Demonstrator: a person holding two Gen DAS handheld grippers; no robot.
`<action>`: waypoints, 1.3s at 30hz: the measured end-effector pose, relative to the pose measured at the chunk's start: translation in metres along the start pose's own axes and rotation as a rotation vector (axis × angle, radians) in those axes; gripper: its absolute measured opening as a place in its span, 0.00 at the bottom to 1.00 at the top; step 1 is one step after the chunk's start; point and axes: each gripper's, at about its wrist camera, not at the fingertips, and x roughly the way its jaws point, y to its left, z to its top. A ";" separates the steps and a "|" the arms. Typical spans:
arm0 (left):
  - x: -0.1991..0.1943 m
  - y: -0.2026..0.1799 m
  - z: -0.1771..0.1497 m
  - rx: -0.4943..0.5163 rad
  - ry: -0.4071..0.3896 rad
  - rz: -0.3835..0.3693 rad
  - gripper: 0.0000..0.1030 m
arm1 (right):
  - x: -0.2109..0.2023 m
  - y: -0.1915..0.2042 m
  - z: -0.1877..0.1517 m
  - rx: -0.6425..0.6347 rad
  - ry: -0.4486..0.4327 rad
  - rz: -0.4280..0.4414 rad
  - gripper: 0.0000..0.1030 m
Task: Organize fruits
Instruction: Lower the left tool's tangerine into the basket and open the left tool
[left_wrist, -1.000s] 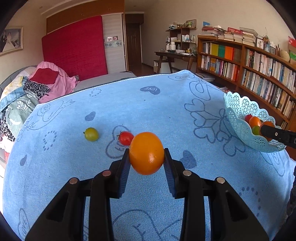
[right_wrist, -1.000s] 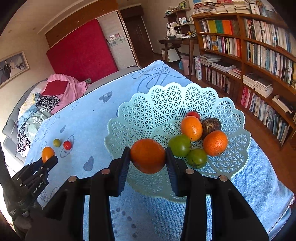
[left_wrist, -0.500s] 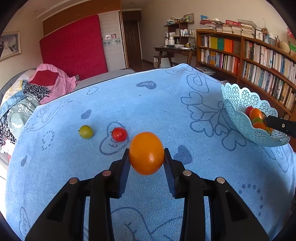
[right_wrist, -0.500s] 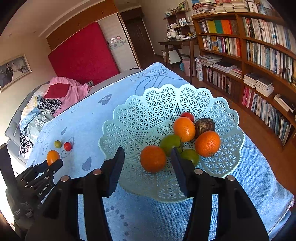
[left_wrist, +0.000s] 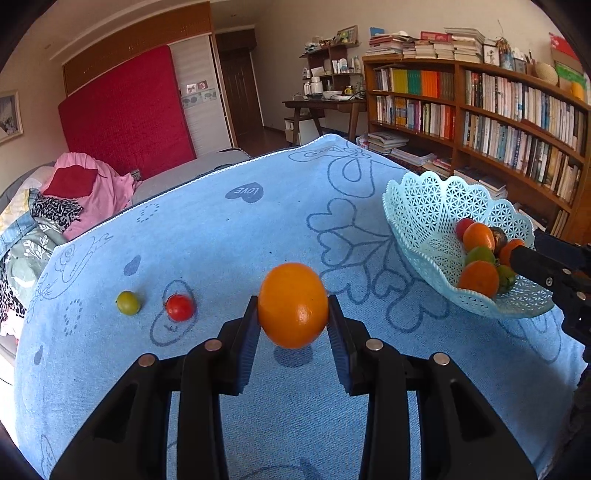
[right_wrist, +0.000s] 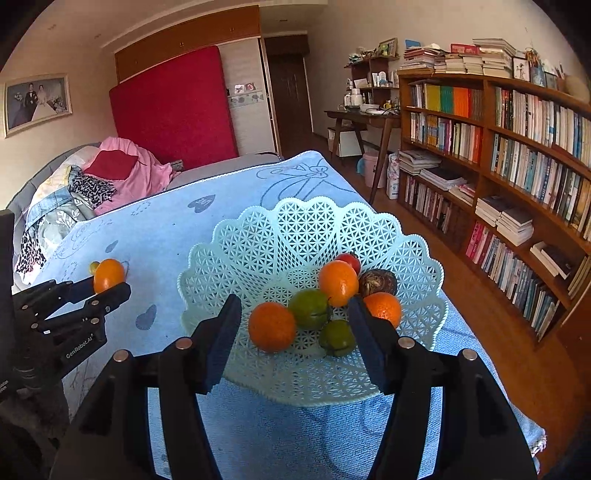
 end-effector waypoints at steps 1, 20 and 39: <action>0.001 -0.005 0.002 0.008 -0.002 -0.005 0.35 | 0.000 -0.002 0.000 -0.001 -0.001 0.004 0.60; 0.010 -0.073 0.045 0.085 -0.053 -0.075 0.35 | -0.013 -0.034 -0.002 0.035 -0.069 -0.025 0.61; 0.020 -0.088 0.048 0.079 -0.057 -0.085 0.54 | -0.015 -0.049 0.000 0.085 -0.079 -0.062 0.61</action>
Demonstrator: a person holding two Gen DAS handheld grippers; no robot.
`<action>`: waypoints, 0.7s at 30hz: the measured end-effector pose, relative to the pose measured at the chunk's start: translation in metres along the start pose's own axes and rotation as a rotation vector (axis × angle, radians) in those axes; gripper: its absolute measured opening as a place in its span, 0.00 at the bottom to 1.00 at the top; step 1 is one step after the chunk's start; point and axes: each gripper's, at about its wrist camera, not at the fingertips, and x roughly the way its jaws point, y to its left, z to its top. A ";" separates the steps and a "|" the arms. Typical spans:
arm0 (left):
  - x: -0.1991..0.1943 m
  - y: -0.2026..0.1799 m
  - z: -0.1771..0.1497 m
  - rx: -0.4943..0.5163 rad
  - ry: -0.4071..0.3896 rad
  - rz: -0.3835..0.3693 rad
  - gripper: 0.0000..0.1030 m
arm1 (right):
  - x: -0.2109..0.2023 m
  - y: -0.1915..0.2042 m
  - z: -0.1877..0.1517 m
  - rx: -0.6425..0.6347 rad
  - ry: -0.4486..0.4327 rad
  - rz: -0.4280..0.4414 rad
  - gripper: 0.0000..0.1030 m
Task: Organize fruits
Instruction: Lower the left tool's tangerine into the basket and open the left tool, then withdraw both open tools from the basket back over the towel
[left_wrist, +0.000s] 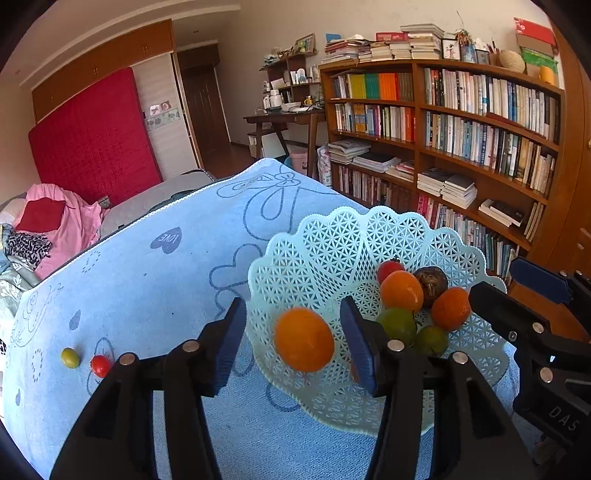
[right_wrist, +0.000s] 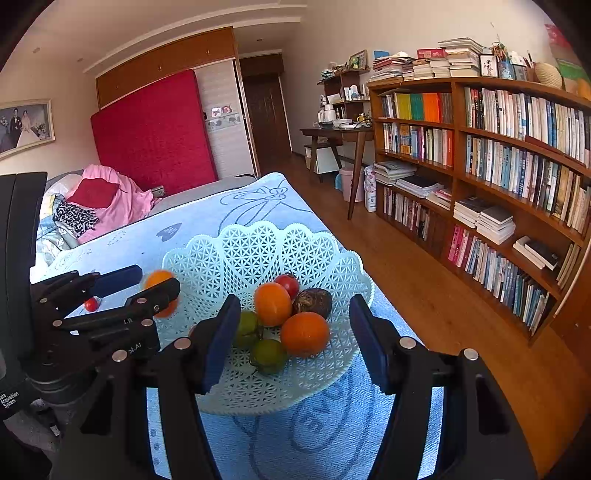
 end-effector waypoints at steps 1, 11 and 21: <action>-0.001 0.001 0.000 0.000 -0.004 0.001 0.55 | 0.000 0.000 0.000 0.001 -0.001 0.000 0.62; -0.004 0.010 -0.001 -0.016 -0.008 0.022 0.66 | -0.001 0.000 -0.001 0.003 -0.003 0.007 0.70; -0.010 0.029 -0.006 -0.057 -0.003 0.060 0.83 | -0.004 0.005 0.000 0.006 -0.009 0.009 0.70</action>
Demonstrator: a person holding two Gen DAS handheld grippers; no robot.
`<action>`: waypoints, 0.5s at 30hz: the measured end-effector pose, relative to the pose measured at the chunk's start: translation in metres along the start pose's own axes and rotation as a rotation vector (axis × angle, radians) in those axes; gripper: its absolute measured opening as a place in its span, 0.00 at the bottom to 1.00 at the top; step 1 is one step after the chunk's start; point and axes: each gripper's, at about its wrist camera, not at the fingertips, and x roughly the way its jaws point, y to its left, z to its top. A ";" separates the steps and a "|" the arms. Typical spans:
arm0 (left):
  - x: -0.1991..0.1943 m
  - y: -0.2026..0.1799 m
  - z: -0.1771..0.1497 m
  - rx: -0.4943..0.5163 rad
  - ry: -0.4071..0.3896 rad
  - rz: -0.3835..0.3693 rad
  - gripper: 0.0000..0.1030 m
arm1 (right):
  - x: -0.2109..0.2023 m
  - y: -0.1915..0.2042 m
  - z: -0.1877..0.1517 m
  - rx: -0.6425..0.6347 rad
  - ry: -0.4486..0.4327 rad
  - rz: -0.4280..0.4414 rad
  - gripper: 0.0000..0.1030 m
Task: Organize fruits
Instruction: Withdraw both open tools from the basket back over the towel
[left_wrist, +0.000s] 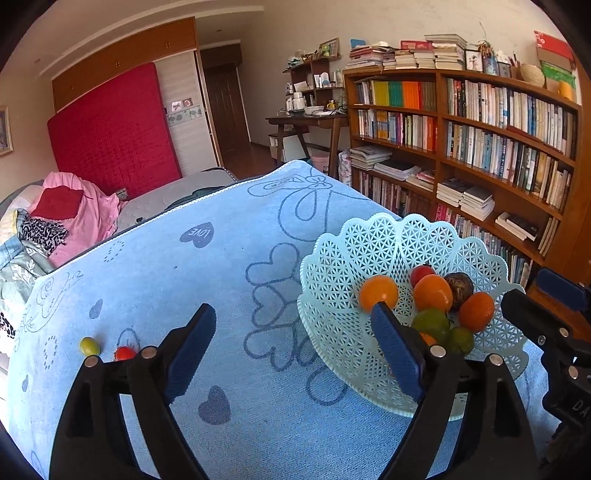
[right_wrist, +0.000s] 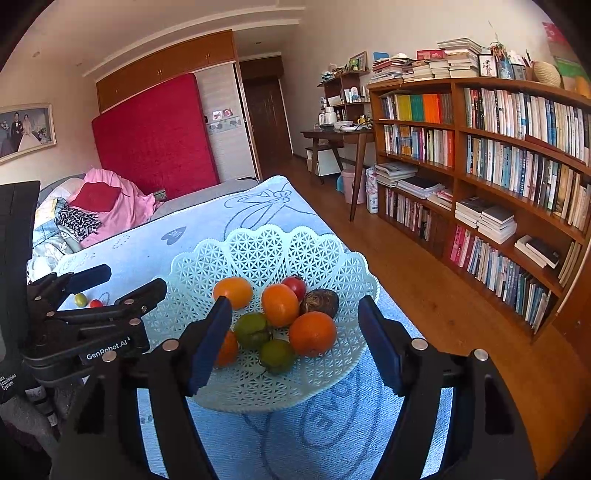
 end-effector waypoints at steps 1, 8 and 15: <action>-0.001 0.002 -0.001 -0.003 0.000 0.003 0.84 | 0.000 0.001 0.000 0.002 0.000 0.000 0.70; -0.006 0.018 -0.005 -0.023 0.005 0.034 0.86 | -0.005 0.009 -0.001 0.013 0.000 0.011 0.70; -0.011 0.038 -0.010 -0.056 0.012 0.069 0.86 | -0.009 0.024 0.002 0.006 -0.009 0.035 0.75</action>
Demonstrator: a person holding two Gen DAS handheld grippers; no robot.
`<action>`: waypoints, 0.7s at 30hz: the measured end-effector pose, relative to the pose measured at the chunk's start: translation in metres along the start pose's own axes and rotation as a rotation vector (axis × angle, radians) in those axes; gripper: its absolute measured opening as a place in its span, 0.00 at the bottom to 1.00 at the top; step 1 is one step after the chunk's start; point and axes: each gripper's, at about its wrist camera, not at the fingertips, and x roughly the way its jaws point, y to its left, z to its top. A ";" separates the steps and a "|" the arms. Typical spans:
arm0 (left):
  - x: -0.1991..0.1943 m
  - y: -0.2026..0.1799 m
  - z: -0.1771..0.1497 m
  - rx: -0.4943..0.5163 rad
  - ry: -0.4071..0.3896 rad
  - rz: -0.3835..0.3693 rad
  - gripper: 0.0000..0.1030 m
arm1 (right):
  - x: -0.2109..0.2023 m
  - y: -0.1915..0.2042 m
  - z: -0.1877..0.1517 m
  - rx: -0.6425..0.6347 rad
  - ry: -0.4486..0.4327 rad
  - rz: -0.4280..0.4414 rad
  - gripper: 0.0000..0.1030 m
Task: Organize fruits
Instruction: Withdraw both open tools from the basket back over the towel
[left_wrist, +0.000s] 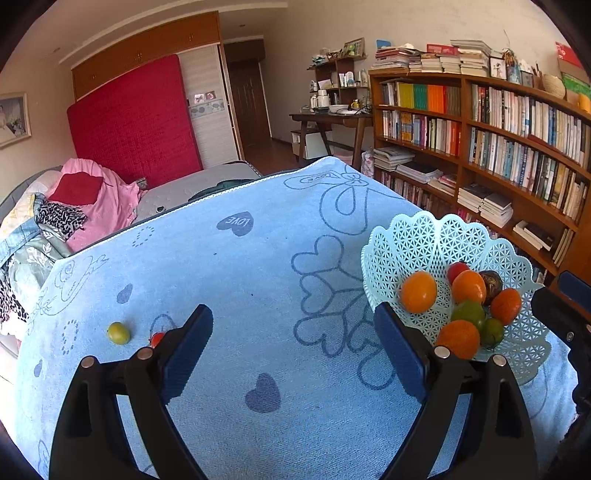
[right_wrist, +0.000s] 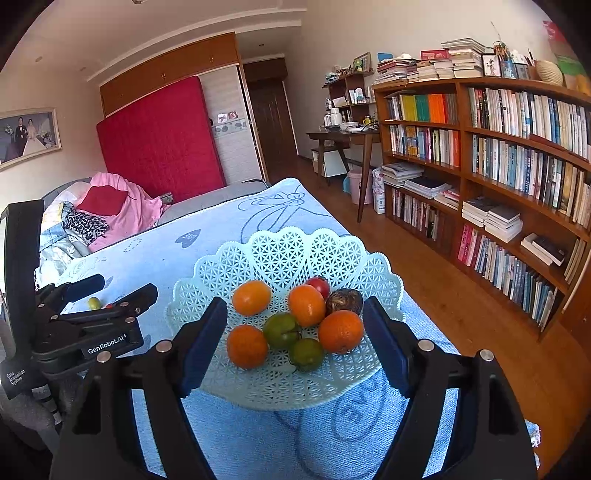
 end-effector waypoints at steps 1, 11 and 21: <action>0.000 0.003 0.000 -0.005 0.001 0.005 0.86 | 0.000 0.003 0.000 -0.003 -0.001 0.004 0.75; -0.002 0.036 -0.006 -0.050 0.013 0.052 0.86 | 0.003 0.033 0.007 -0.037 -0.002 0.052 0.75; 0.002 0.086 -0.013 -0.105 0.031 0.117 0.86 | 0.014 0.071 0.011 -0.088 0.013 0.110 0.76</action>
